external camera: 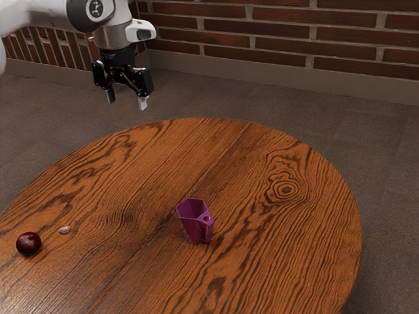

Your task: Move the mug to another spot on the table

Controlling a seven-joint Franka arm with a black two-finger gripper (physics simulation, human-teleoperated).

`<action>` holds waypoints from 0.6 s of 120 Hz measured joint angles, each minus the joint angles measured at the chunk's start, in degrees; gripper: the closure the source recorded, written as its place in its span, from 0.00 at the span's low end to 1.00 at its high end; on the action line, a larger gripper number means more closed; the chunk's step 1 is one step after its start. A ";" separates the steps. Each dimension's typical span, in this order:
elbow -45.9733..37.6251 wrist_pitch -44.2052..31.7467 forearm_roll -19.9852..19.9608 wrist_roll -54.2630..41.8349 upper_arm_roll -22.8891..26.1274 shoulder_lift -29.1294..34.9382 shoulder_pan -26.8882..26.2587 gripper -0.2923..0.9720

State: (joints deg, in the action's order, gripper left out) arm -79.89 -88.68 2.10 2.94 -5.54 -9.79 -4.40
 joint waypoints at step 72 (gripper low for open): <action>-18.75 -12.49 -3.19 32.69 1.31 9.52 -17.91 0.23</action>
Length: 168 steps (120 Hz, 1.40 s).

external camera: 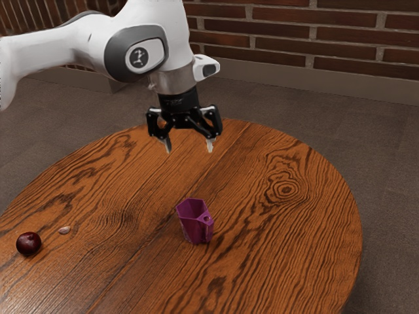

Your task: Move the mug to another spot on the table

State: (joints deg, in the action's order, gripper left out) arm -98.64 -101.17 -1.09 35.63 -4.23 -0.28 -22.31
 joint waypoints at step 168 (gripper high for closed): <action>-9.03 -22.79 5.77 66.08 -2.33 -20.02 -1.86 0.23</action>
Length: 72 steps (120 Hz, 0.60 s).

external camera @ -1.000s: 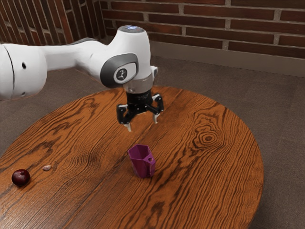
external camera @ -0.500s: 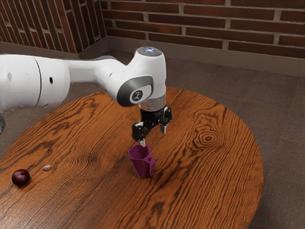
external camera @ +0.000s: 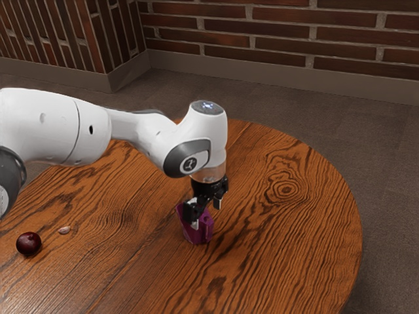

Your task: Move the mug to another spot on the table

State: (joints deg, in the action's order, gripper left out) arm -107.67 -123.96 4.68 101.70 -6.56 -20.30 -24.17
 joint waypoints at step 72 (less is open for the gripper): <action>-0.42 -6.96 -0.06 5.61 -1.26 -5.19 -0.27 0.38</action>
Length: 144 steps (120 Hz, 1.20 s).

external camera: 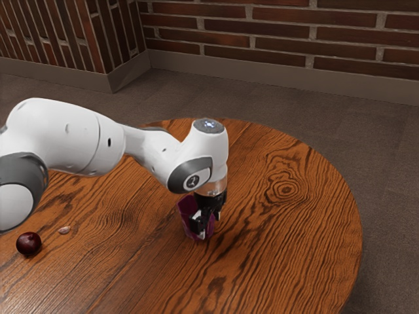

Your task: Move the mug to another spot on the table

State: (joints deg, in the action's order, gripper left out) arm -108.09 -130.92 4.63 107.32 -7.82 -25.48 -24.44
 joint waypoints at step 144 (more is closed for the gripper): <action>10.39 14.40 18.45 2.43 -2.02 -1.24 2.50 0.70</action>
State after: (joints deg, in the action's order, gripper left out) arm -97.70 -116.52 23.08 109.75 -9.83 -26.72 -21.94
